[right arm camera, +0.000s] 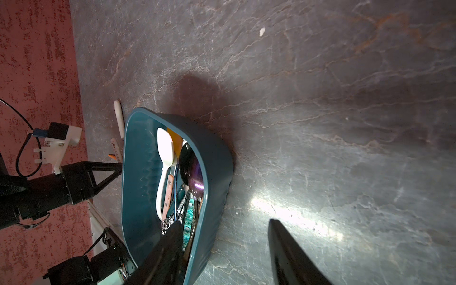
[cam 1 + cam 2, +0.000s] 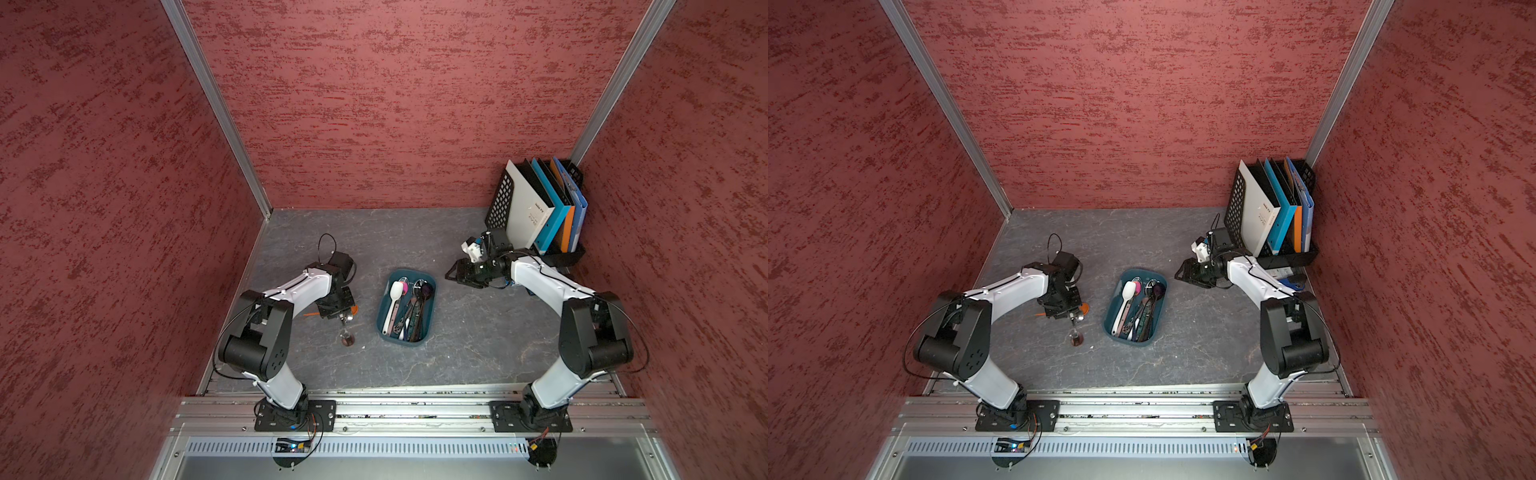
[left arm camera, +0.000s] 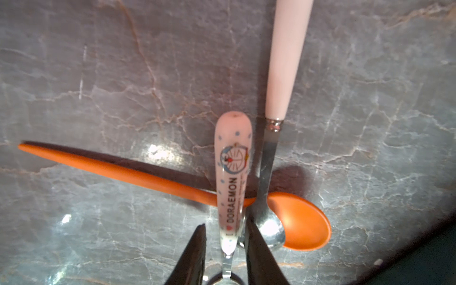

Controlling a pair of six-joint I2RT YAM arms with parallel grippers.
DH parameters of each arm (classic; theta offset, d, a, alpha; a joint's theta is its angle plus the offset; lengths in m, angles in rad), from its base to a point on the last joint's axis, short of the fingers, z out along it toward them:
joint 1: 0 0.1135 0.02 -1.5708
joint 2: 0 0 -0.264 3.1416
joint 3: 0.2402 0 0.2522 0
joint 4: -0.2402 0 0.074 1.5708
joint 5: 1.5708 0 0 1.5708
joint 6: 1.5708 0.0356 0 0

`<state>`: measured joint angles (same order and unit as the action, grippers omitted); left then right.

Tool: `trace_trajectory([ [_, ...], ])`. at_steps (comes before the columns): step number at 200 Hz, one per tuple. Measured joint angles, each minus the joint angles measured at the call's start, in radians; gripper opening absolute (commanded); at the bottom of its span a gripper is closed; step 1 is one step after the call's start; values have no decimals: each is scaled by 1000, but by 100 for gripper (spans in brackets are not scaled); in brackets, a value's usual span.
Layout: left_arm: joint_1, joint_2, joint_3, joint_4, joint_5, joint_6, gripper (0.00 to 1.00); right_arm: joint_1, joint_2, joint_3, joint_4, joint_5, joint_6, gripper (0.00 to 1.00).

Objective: Put the spoon into the storage box
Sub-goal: Pick up the spoon from the center of the board.

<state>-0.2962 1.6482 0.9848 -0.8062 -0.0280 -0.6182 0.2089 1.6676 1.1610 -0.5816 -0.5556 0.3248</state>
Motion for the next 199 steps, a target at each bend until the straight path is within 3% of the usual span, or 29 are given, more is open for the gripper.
trace_trajectory([
  [69,3,0,-56,47,-12,16,21,0,16,23,-5,-1,1,58],
  [139,3,-17,-72,64,-18,56,3,3,18,30,-15,-1,0,58],
  [199,-30,-20,-3,-8,-3,246,0,11,19,105,-75,-47,-72,58],
])
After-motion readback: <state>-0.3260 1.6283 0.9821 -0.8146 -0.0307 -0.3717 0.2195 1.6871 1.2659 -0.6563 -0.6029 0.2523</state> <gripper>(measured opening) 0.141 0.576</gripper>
